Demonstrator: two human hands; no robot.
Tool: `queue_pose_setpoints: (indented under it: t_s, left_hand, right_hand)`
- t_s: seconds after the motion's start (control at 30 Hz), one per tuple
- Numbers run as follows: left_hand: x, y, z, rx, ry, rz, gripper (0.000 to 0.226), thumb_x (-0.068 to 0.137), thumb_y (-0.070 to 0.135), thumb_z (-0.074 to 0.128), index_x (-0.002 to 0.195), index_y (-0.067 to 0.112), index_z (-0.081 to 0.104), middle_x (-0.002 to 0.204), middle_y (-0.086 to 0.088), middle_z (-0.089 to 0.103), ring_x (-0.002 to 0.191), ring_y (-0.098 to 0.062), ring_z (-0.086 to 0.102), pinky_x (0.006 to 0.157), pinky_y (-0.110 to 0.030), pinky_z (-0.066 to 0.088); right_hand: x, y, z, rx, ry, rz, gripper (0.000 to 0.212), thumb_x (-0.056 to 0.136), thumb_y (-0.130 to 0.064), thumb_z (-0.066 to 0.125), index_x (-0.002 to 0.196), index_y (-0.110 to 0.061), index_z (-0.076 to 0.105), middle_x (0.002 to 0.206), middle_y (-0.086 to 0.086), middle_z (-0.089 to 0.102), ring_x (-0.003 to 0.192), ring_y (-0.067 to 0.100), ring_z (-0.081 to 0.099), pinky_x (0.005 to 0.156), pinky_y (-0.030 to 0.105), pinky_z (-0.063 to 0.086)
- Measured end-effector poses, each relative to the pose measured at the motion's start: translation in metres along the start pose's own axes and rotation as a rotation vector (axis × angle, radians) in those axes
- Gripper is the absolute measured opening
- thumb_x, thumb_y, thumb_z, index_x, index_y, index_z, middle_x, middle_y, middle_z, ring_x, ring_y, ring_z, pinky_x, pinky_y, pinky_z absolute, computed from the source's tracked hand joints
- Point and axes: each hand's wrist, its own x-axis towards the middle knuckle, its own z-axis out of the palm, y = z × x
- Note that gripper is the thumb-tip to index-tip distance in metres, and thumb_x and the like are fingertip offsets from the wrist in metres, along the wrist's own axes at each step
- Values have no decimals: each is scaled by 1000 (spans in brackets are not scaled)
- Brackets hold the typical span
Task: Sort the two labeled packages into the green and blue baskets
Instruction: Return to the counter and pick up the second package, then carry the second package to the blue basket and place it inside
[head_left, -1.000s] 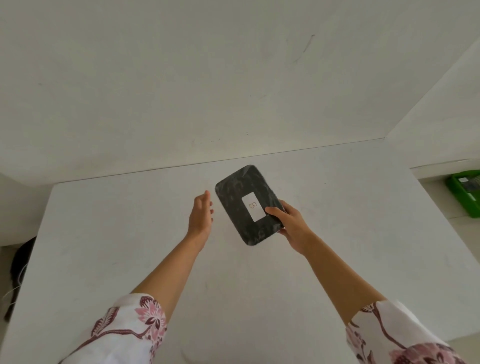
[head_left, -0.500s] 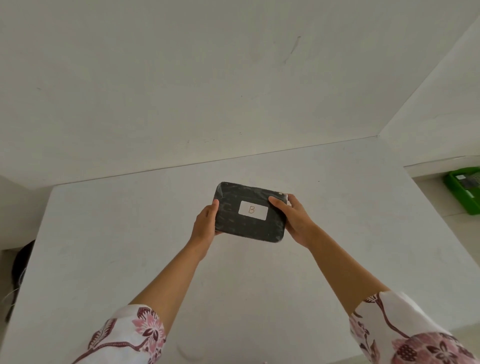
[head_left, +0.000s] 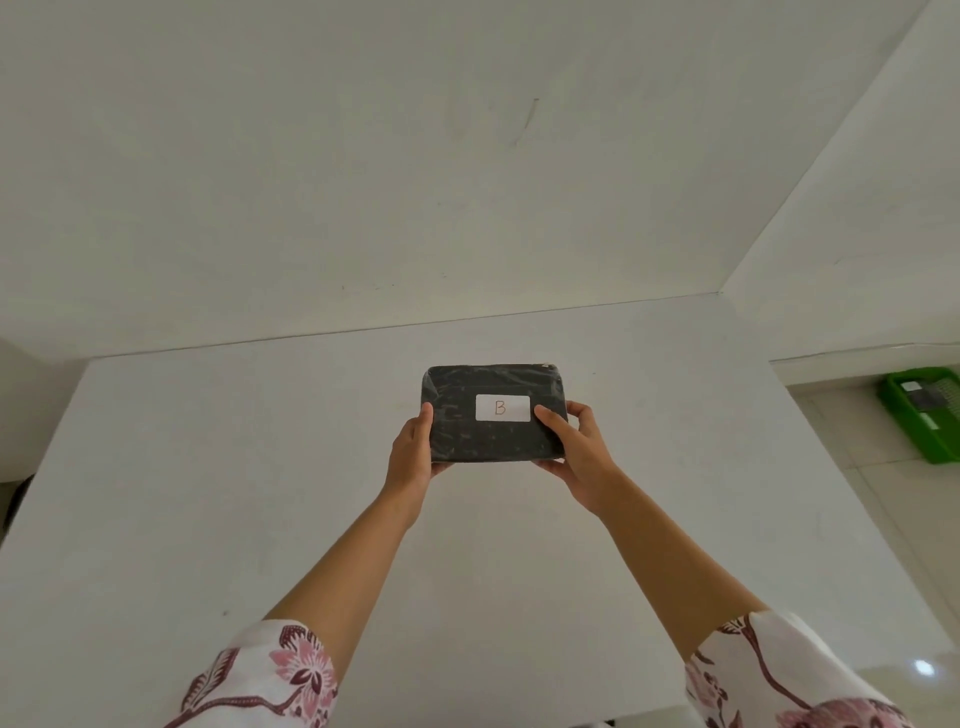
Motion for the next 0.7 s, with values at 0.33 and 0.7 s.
queue_pose_setpoints:
  t_s: [0.33, 0.7]
  left_hand:
    - [-72, -20, 127, -62, 120, 125, 46, 97, 45, 29, 120, 12, 52, 118, -11, 60, 94, -16, 60, 74, -27, 53]
    - [-140, -62, 245, 63, 62, 130, 44, 98, 41, 30, 123, 10, 50, 118, -11, 58, 106, -28, 59, 95, -42, 49]
  right_hand:
    - [-38, -50, -130, -85, -80, -47, 50, 86, -27, 67, 126, -18, 38, 118, 15, 61, 99, 23, 64, 77, 37, 58]
    - [-85, -65, -281, 60, 26, -84, 51, 86, -29, 67, 126, -17, 39, 116, 11, 59, 103, 23, 61, 75, 37, 58]
